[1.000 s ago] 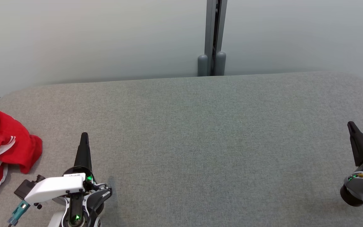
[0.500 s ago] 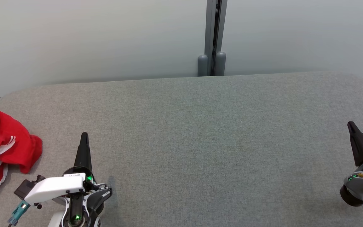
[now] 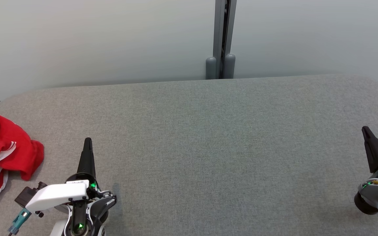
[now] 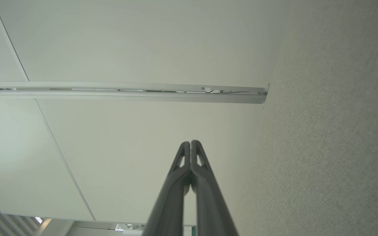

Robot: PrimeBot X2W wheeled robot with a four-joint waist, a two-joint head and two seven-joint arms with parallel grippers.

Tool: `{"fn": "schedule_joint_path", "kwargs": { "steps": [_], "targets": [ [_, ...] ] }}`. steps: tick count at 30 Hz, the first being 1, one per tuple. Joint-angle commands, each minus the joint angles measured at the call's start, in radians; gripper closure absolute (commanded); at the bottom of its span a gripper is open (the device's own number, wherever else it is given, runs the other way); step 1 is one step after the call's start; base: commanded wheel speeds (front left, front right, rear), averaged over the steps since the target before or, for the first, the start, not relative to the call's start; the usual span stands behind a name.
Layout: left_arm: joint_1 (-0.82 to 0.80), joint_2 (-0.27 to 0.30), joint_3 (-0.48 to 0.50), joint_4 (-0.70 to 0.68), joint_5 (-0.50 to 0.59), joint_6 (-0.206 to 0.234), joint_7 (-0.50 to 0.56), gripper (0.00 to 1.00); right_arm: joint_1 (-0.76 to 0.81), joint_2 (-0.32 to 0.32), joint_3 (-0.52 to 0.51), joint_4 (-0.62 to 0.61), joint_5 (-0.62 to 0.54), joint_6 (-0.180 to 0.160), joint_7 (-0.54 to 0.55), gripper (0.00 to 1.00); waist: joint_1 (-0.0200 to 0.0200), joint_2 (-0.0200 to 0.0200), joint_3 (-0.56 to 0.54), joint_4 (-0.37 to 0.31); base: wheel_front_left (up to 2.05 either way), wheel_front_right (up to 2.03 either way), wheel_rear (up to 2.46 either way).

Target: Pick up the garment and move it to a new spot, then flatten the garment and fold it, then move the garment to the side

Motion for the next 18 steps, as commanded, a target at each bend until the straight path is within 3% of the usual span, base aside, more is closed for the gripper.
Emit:
{"fn": "schedule_joint_path", "kwargs": {
  "steps": [1,18],
  "targets": [
    [-0.015,0.003,0.003,0.001,-0.003,-0.007,-0.002,1.0,0.006,-0.009,0.0,-0.001,-0.001,0.003,-0.001,1.0,0.0,-0.0001,0.0,0.0,0.0,0.0,0.0],
    [-0.015,0.003,0.003,0.001,-0.003,-0.007,-0.002,1.0,0.006,-0.009,0.001,-0.001,-0.001,0.003,-0.001,1.0,0.0,-0.0001,0.0,0.0,0.0,0.0,0.0]
  ]
}}
